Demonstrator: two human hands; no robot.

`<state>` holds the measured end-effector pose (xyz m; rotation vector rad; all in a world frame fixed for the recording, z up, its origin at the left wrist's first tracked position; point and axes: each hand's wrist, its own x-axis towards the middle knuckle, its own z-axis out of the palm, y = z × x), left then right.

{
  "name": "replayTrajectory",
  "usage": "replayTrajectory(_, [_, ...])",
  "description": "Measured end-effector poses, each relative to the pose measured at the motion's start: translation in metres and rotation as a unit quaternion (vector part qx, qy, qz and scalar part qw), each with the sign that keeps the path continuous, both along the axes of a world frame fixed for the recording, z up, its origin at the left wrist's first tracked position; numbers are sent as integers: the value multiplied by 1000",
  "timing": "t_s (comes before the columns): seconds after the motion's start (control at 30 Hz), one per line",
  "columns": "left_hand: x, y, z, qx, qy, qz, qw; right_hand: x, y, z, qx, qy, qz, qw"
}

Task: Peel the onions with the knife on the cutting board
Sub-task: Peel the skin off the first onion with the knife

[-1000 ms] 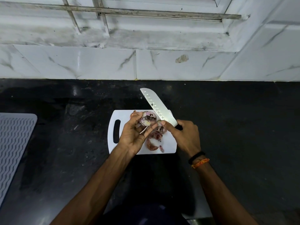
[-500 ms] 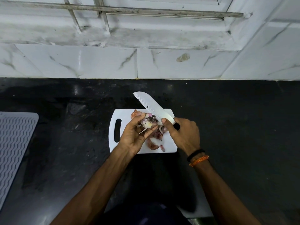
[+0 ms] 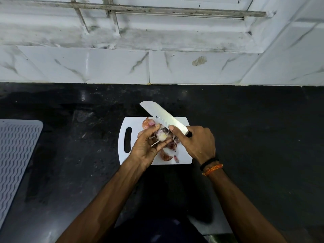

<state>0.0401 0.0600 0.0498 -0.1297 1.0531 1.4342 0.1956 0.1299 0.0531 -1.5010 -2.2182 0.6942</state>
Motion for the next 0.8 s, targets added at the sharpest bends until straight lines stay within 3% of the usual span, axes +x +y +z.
replayTrajectory(0.1, [-5, 1, 1, 5, -15, 27, 1000, 0, -11, -1, 10, 16, 28, 999])
replayTrajectory(0.27, [-7, 0, 1, 25, -38, 18, 999, 4, -8, 1, -14, 69, -45, 996])
replayTrajectory(0.8, [-3, -1, 4, 15, -16, -24, 999, 6, -8, 3, 12, 26, -23, 999])
